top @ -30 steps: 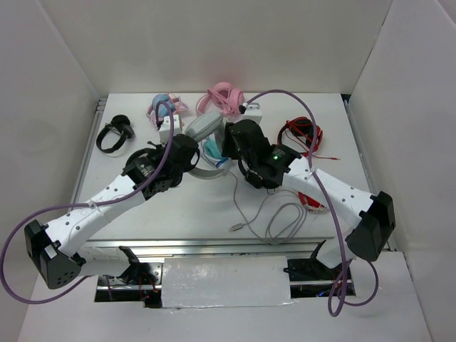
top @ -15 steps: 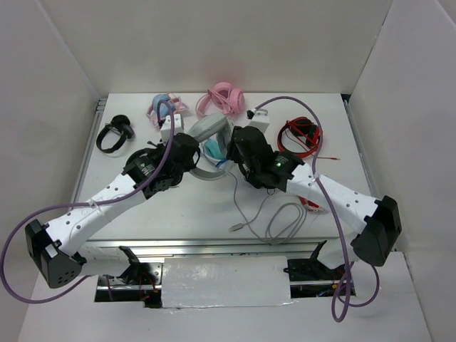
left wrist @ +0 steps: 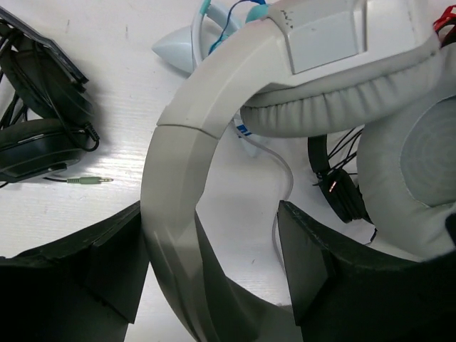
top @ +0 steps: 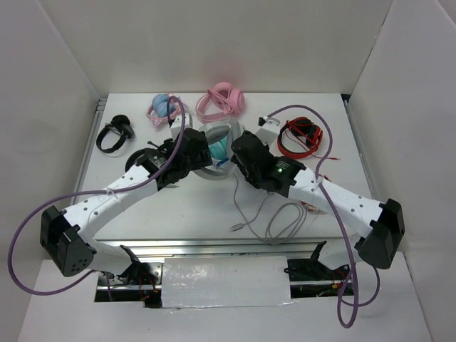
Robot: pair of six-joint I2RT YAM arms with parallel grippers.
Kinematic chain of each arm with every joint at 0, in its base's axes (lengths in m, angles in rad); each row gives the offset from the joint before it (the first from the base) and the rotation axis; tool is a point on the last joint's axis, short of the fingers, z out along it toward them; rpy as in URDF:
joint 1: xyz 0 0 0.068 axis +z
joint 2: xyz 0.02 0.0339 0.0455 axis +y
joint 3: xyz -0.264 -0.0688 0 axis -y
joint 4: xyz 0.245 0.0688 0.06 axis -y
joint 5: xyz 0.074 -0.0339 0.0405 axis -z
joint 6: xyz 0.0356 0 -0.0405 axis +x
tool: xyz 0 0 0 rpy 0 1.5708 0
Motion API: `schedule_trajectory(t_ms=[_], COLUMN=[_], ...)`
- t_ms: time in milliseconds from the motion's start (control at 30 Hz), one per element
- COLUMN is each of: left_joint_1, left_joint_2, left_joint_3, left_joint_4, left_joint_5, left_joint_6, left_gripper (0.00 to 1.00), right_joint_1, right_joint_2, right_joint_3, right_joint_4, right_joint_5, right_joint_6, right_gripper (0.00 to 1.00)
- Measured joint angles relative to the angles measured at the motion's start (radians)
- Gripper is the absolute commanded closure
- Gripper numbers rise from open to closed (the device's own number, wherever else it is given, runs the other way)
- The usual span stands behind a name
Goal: Wrap the headphones
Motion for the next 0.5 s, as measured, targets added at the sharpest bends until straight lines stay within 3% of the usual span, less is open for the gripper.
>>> schedule_trajectory(t_ms=[200,500], left_joint_1=[0.002,-0.007], left_joint_2=[0.010,0.019], left_joint_3=[0.000,-0.027], left_joint_4=[-0.008,-0.033], left_joint_5=[0.030,0.047], left_joint_6=[-0.037,-0.145], left_gripper=[0.23,0.01], right_joint_1=[0.029,0.060], right_joint_2=[0.059,0.127], right_joint_3=[0.037,0.114], right_joint_4=[-0.065,-0.150], right_joint_5=[0.103,0.206], right_joint_6=[0.080,0.200], right_gripper=[1.00,1.00])
